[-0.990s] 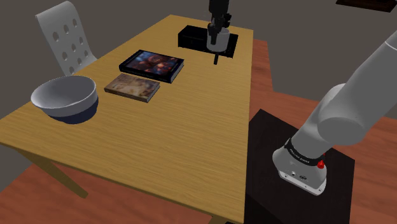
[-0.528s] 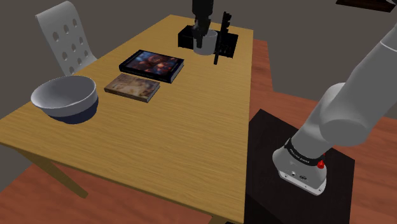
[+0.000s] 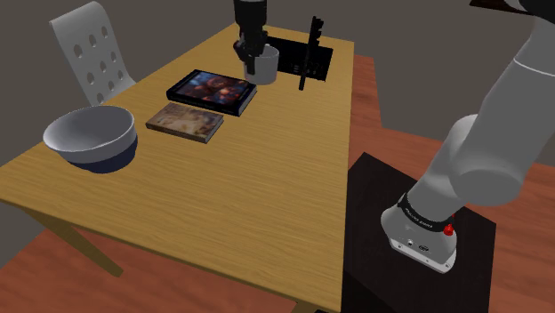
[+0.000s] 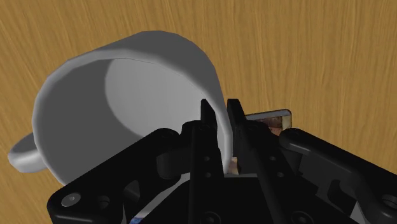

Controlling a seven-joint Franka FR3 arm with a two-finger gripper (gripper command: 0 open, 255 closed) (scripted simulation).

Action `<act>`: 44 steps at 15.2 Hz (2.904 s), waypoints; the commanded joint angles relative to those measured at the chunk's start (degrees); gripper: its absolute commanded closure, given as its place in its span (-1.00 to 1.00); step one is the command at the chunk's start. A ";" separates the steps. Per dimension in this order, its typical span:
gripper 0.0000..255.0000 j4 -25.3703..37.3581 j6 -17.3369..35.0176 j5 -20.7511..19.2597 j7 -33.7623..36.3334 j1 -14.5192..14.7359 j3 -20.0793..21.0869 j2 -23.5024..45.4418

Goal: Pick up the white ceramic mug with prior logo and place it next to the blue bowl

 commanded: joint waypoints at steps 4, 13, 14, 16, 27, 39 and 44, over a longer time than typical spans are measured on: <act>1.00 7.59 -2.25 -0.67 6.50 3.70 2.77 5.66; 1.00 28.32 -9.18 -3.12 16.21 11.24 5.90 20.12; 1.00 31.62 -10.40 -3.48 17.14 12.25 6.10 22.27; 1.00 39.40 -13.37 -4.24 18.84 14.45 6.35 27.18; 1.00 40.49 -9.63 -4.96 21.23 16.66 6.48 32.16; 1.00 30.08 0.05 -5.05 21.88 15.91 6.44 31.48; 1.00 27.07 3.55 -5.22 22.14 15.76 6.35 32.01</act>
